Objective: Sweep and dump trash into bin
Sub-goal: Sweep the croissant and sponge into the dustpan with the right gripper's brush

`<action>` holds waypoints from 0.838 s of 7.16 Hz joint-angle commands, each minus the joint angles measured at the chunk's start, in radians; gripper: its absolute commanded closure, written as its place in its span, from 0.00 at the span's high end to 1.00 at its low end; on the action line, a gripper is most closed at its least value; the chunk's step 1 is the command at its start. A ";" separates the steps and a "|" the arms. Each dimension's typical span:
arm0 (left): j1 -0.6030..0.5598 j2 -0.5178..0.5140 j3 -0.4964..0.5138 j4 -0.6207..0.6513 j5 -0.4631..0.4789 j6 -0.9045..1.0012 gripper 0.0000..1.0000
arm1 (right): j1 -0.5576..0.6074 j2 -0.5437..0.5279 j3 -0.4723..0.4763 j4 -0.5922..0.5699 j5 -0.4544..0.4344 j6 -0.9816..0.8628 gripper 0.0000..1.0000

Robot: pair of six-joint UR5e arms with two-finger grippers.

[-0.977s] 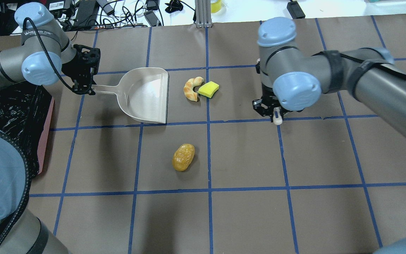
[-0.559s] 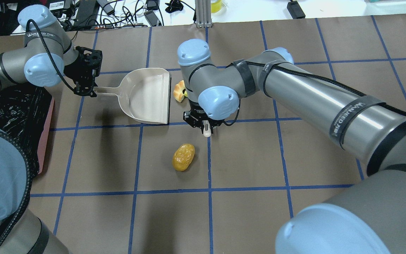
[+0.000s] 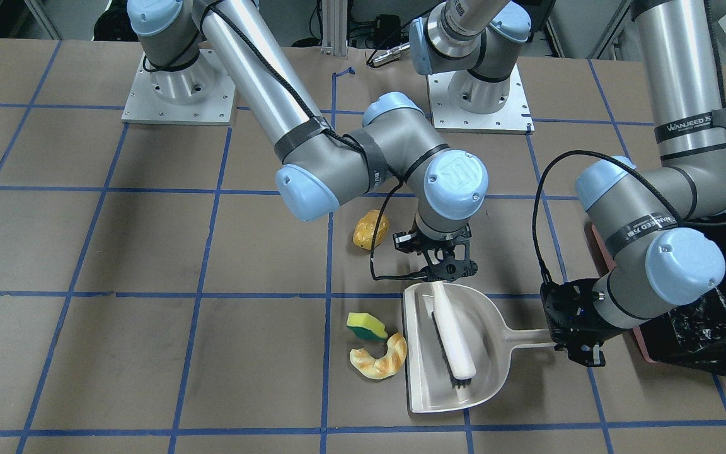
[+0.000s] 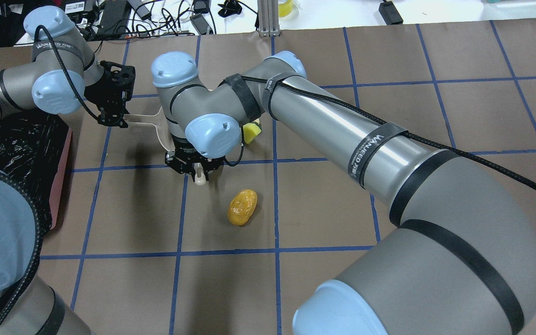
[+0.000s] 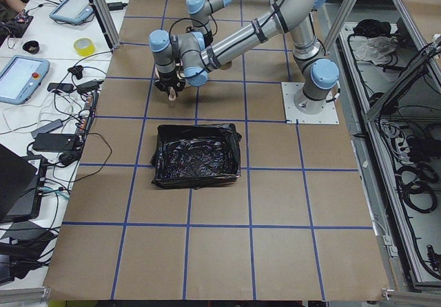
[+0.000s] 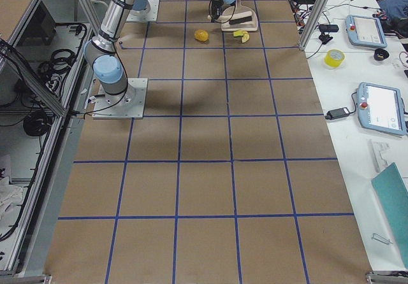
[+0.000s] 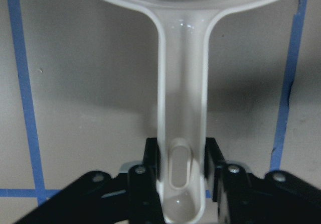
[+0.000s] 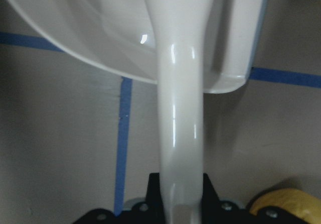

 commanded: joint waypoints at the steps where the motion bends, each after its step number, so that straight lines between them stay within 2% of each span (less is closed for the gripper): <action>1: 0.001 0.000 -0.001 0.000 -0.001 -0.001 0.07 | 0.001 -0.015 -0.044 0.082 0.004 -0.009 0.00; 2: 0.001 0.000 -0.001 0.000 -0.001 -0.001 0.07 | -0.017 -0.049 -0.044 0.132 -0.013 -0.011 0.00; 3: 0.001 0.000 -0.001 0.000 -0.001 -0.001 0.07 | -0.054 -0.096 -0.039 0.211 -0.110 -0.024 0.00; 4: 0.000 0.000 -0.001 0.000 -0.001 -0.002 0.07 | -0.104 -0.130 -0.028 0.271 -0.140 -0.021 0.00; 6: 0.000 0.002 -0.001 0.000 -0.001 -0.002 0.07 | -0.209 -0.150 0.023 0.321 -0.173 0.000 0.00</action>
